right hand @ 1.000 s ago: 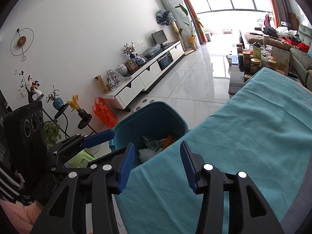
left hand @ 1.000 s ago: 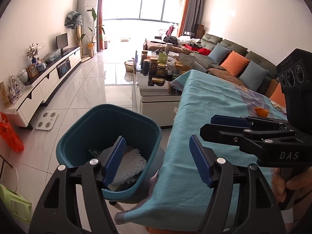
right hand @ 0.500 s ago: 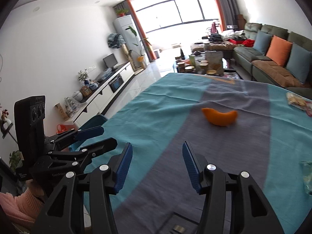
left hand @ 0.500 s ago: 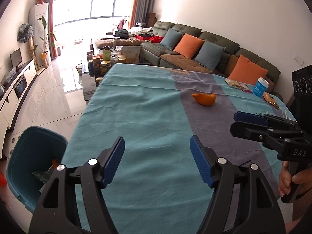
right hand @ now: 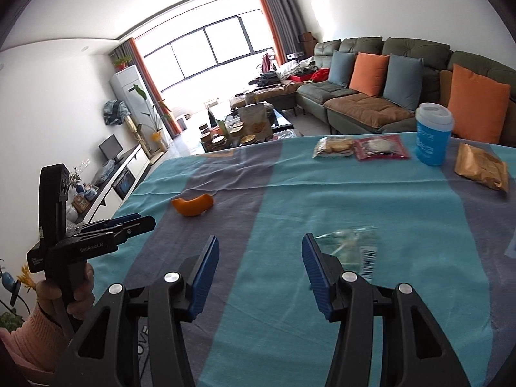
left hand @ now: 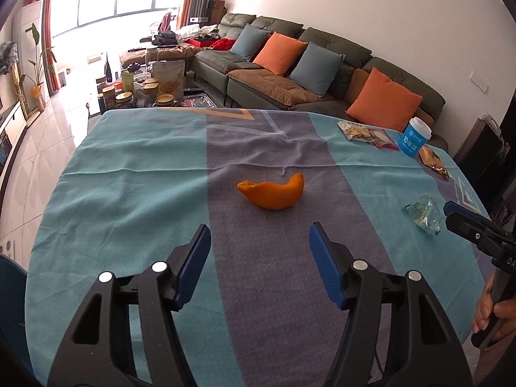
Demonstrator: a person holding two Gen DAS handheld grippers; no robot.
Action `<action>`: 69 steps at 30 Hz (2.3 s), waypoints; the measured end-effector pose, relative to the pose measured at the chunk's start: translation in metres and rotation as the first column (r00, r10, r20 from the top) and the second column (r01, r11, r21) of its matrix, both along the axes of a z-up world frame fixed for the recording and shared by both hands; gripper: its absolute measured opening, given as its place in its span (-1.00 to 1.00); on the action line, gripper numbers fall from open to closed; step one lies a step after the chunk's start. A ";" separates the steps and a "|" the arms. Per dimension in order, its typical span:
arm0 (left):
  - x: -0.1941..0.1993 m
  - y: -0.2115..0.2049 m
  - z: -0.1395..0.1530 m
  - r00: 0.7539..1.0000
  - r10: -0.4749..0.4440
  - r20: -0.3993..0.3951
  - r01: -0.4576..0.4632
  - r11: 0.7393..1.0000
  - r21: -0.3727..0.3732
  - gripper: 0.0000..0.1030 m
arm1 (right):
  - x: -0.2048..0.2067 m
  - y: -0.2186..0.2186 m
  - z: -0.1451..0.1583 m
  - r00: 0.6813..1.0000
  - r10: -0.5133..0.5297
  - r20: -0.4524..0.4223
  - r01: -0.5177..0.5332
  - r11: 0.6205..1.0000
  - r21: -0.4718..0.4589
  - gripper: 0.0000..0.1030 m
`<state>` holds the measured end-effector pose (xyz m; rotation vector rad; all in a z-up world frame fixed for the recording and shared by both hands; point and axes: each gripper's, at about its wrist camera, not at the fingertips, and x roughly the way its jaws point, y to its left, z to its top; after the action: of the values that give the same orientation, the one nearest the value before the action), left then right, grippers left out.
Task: Collect trash
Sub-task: 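Grasp the orange peel with the left tool while the right tool grasps the clear barcode wrapper, then lift the orange peel and barcode wrapper and carry them toward the teal bin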
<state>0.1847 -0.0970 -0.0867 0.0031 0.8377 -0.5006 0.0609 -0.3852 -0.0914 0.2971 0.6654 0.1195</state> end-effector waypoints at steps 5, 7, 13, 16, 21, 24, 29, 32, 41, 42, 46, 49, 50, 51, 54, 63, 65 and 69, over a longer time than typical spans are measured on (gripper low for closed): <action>0.026 -0.019 -0.005 0.999 0.005 -0.037 -0.006 1.000 -0.013 0.19 | -0.005 -0.034 -0.007 0.997 -0.076 -0.014 0.076 0.997 0.014 0.00; 0.033 -0.025 -0.006 0.999 0.007 -0.047 -0.008 1.000 -0.015 0.19 | -0.007 -0.045 -0.010 0.994 -0.102 -0.026 0.103 0.994 0.029 0.01; 0.049 -0.034 -0.016 0.997 0.022 -0.079 -0.023 1.000 -0.015 0.19 | -0.005 -0.069 -0.028 0.989 -0.130 -0.077 0.137 0.986 0.094 0.05; 0.053 -0.033 -0.021 0.994 0.019 -0.108 -0.023 0.999 -0.033 0.09 | -0.002 -0.066 -0.030 0.989 -0.120 -0.085 0.127 0.988 0.092 0.06; 0.056 -0.037 -0.025 0.993 0.011 -0.118 -0.017 0.999 -0.047 -0.06 | 0.001 -0.061 -0.031 0.991 -0.099 -0.089 0.108 0.990 0.095 0.06; 0.058 -0.040 -0.026 0.992 0.010 -0.123 -0.017 0.998 -0.055 -0.15 | 0.003 -0.061 -0.033 0.991 -0.094 -0.093 0.103 0.990 0.100 0.06; 0.057 -0.042 -0.024 0.994 0.007 -0.113 -0.014 0.998 -0.061 -0.37 | 0.005 -0.059 -0.033 0.993 -0.076 -0.096 0.086 0.991 0.103 -0.14; 0.053 -0.043 -0.024 0.995 0.006 -0.105 -0.012 0.998 -0.059 -0.45 | 0.005 -0.058 -0.034 0.993 -0.067 -0.099 0.077 0.991 0.105 -0.34; 0.031 -0.035 -0.016 0.998 0.010 -0.063 -0.012 0.999 -0.038 -0.51 | 0.002 -0.054 -0.032 0.994 -0.060 -0.091 0.069 0.993 0.094 -0.47; 0.028 -0.033 -0.015 0.998 0.010 -0.058 -0.013 0.999 -0.038 -0.52 | 0.001 -0.054 -0.031 0.994 -0.059 -0.089 0.068 0.993 0.092 -0.48; 0.014 -0.023 -0.007 1.000 0.014 -0.027 -0.015 0.999 -0.034 -0.52 | -0.001 -0.049 -0.027 0.996 -0.048 -0.077 0.055 0.994 0.090 -0.48; 0.003 -0.013 -0.001 1.000 0.017 -0.005 -0.017 0.999 -0.033 -0.52 | -0.002 -0.044 -0.022 0.998 -0.031 -0.059 0.036 0.995 0.090 -0.48; -0.001 -0.011 0.001 1.000 0.019 0.002 -0.019 0.999 -0.031 -0.52 | -0.002 -0.042 -0.021 0.998 -0.025 -0.053 0.030 0.995 0.090 -0.48; -0.005 -0.007 0.003 1.000 0.020 0.008 -0.020 0.999 -0.029 -0.52 | -0.002 -0.039 -0.019 0.999 -0.017 -0.046 0.021 0.996 0.091 -0.48; -0.016 0.003 0.008 0.999 0.028 0.021 -0.027 0.999 -0.028 -0.52 | -0.002 -0.028 -0.013 1.000 0.012 -0.024 -0.010 0.996 0.093 -0.48; -0.048 0.042 0.011 0.997 0.073 0.010 -0.072 0.996 -0.052 -0.52 | -0.001 0.019 -0.006 0.992 0.128 0.014 -0.129 0.987 0.094 -0.48; -0.055 0.052 0.009 0.996 0.087 0.005 -0.086 0.995 -0.058 -0.52 | 0.001 0.030 -0.004 0.988 0.154 0.016 -0.155 0.984 0.092 -0.48; -0.065 0.069 0.009 0.994 0.112 0.000 -0.111 0.992 -0.063 -0.52 | 0.003 0.050 -0.003 0.980 0.199 0.021 -0.200 0.975 0.092 -0.48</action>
<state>0.1193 -0.0285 -0.0775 -0.0997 0.8133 -0.4213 0.0640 -0.3348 -0.0947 0.3191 0.6784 0.3450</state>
